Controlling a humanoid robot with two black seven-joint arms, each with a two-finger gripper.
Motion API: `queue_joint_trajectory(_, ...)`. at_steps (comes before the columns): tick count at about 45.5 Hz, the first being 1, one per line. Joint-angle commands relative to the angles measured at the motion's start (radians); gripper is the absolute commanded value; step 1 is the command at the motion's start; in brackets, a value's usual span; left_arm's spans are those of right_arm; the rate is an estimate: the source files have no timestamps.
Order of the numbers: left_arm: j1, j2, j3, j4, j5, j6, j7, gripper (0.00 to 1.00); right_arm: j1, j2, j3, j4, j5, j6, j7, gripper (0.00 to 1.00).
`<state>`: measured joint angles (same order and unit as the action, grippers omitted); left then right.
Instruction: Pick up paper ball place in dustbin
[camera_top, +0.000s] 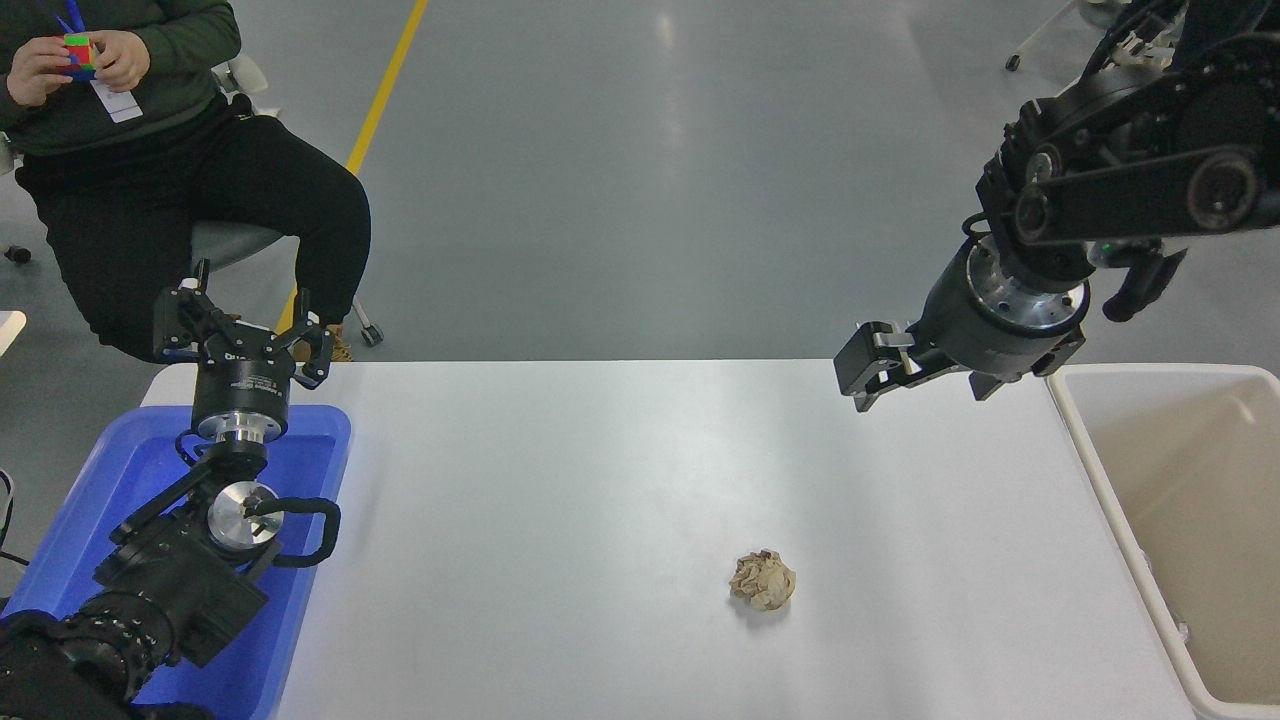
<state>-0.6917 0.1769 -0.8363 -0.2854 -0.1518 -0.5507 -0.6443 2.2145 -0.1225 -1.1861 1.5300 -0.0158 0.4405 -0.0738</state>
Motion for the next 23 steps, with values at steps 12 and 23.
queue_joint_trajectory(12,0.0,0.001,0.0,0.0,0.0,0.0,0.0,0.99,-0.387,0.123,0.149,-0.021,-0.001,-0.388,-0.001,1.0)
queue_joint_trajectory(23,0.0,0.001,0.0,0.0,0.0,0.0,0.0,0.99,-0.522,0.123,0.149,-0.099,-0.003,-0.537,-0.001,1.0)
